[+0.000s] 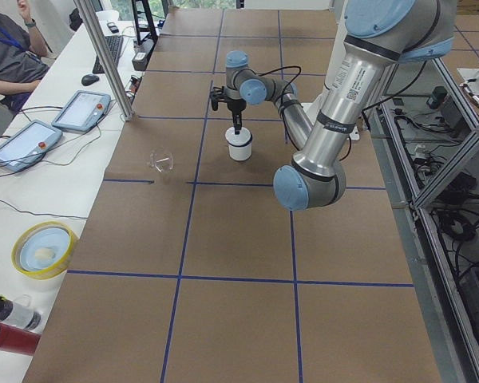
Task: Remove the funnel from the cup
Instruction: 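Lower the white lid onto the mug opening with the left gripper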
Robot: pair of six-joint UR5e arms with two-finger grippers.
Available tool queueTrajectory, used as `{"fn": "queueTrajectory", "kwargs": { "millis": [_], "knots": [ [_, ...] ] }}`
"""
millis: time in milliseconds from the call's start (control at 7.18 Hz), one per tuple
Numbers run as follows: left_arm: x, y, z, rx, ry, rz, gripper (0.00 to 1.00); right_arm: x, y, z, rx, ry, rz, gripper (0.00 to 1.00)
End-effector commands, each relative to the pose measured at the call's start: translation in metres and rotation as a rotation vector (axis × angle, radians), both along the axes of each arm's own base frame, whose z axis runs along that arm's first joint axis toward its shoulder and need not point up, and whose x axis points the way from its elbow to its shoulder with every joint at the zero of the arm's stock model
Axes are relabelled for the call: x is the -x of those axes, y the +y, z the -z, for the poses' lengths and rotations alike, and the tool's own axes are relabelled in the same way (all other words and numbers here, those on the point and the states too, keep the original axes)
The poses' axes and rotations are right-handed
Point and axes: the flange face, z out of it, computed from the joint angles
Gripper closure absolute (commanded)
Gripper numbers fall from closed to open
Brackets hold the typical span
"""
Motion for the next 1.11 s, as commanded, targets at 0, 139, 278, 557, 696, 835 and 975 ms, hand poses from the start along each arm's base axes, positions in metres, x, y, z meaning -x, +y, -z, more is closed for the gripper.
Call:
{"fn": "queueTrajectory", "kwargs": {
  "millis": [0, 139, 278, 557, 696, 835, 975],
  "knots": [
    [-0.0003, 0.0006, -0.0010, -0.005, 0.000, -0.006, 1.00, 0.0000, -0.0001, 0.0005, -0.001, 0.000, 0.000, 0.00],
    [0.0025, 0.0029, 0.0036, -0.011, 0.009, -0.008, 1.00, 0.0000, -0.0001, 0.0005, -0.001, 0.000, 0.000, 0.00],
    [0.0033, 0.0037, 0.0040, -0.012, 0.011, -0.009, 1.00, 0.0000, -0.0001, 0.0005, -0.001, 0.000, 0.000, 0.00],
    [0.0022, 0.0028, 0.0022, -0.008, 0.007, -0.008, 1.00, 0.0000, -0.0001, 0.0005, -0.001, 0.000, 0.000, 0.00],
    [0.0019, 0.0026, 0.0007, -0.006, 0.005, -0.008, 1.00, 0.0000, -0.0001, 0.0005, -0.001, 0.000, 0.000, 0.00],
    [0.0009, 0.0018, -0.0009, -0.004, 0.002, -0.008, 1.00, 0.0000, 0.0000, -0.0002, 0.000, 0.000, 0.000, 0.00],
    [0.0009, 0.0018, -0.0009, -0.004, 0.002, -0.008, 1.00, 0.0000, -0.0001, 0.0005, -0.001, 0.000, 0.000, 0.00]
  ]
}}
